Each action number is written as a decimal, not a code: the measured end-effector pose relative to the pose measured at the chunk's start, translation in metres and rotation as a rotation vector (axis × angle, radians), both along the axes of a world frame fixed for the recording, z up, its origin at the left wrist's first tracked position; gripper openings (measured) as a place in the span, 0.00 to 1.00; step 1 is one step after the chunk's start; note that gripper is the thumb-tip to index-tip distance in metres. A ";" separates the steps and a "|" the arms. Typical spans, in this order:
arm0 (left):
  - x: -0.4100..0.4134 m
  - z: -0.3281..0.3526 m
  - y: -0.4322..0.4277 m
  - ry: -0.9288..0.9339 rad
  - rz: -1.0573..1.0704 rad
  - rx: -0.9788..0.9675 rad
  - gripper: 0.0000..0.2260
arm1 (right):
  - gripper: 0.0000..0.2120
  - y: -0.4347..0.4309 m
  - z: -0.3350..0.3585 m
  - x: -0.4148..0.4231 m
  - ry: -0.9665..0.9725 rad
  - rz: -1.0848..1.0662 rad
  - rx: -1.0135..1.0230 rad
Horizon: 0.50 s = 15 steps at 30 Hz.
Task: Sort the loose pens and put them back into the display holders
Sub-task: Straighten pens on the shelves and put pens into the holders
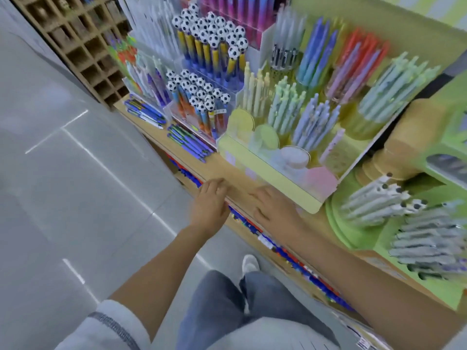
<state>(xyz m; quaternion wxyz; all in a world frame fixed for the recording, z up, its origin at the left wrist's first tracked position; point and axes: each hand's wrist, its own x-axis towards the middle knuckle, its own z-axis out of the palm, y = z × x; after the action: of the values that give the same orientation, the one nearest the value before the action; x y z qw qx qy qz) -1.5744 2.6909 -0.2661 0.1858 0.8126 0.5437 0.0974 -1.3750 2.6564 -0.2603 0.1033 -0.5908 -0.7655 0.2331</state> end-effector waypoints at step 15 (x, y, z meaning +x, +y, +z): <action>-0.156 -0.011 0.169 0.049 -0.092 -0.075 0.33 | 0.26 0.158 -0.007 -0.164 -0.068 -0.152 0.048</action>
<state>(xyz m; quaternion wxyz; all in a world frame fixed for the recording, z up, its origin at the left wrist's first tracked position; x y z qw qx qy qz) -1.7305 2.8594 -0.2770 0.2071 0.8314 0.5133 0.0485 -1.5387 2.8140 -0.2677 0.1089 -0.6519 -0.7270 0.1861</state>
